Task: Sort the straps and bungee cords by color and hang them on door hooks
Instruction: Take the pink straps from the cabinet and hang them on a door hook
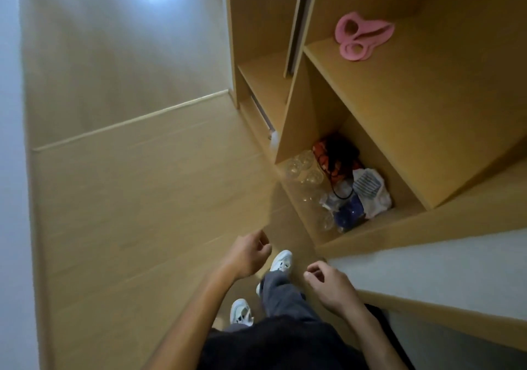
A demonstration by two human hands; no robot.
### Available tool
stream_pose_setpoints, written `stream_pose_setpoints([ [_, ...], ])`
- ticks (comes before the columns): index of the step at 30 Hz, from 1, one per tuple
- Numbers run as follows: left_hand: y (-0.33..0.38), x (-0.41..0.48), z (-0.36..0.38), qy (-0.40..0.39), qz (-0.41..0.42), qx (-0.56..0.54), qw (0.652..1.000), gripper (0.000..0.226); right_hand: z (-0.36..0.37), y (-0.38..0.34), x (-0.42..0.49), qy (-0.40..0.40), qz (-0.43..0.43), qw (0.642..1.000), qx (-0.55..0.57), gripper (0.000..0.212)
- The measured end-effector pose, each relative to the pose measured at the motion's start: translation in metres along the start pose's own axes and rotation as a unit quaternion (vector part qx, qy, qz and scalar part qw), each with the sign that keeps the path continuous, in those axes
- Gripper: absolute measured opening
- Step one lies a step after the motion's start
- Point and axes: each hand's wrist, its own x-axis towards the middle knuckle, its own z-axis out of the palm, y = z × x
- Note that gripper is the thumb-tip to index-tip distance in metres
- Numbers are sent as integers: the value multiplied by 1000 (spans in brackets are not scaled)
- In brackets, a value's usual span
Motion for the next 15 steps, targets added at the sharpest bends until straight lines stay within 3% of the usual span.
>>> stream_pose_setpoints([
  [8, 25, 92, -39, -57, -46, 37, 997, 20, -100, -68, 122, 31, -58, 997, 43, 23],
  [10, 43, 116, -56, -55, -34, 43, 997, 15, -135, -84, 143, 45, -77, 994, 60, 22],
  [15, 105, 186, -101, -53, 22, 108, 993, 28, -209, -106, 174, 94, -98, 984, 114, 21],
])
